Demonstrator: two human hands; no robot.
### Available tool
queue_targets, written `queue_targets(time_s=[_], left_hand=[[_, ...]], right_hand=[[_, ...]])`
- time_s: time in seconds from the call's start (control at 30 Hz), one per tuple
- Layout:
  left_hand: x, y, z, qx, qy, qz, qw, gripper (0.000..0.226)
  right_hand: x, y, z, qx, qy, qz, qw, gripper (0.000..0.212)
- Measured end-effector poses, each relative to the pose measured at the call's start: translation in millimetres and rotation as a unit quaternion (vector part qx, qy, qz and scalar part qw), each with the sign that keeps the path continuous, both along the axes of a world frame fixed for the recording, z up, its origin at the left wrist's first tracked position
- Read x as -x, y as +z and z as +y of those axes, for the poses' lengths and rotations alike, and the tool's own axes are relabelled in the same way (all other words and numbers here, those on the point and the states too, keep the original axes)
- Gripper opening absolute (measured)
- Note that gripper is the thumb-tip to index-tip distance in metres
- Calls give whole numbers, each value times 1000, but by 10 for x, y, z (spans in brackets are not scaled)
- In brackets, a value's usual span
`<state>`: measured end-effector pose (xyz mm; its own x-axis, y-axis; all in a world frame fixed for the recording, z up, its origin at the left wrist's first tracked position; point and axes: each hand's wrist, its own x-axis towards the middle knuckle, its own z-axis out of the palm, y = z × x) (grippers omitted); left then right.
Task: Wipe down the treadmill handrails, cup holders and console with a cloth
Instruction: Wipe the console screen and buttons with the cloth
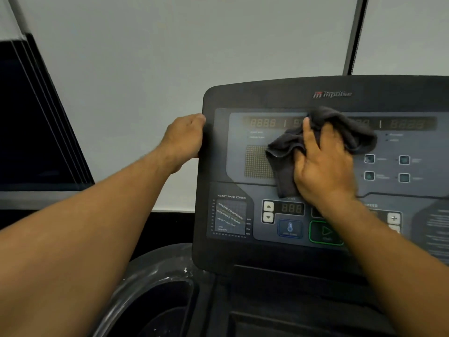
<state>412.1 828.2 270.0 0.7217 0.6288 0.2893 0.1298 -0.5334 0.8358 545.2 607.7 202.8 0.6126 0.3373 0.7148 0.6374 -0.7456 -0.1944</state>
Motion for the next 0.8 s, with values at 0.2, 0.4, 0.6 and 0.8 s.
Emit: queue_targets(time_s=[0.2,0.4,0.6,0.8], left_hand=[[32,-29,-7,42,-20,-8,999,42],[45,-138,-5,82,-16,-22,996,39],[10,-250,-9,111,-9,-41,993,36],[-64,-380,-105,51,100,-56,992,38]], right_hand=[[396,-20,683,-20,-6,29,999,60],[816,-356,1227,38,95,-26,994,63],[546,-461,727,146,141,-117,972,59],[202,-592,-236,178,108,-117,971,60]])
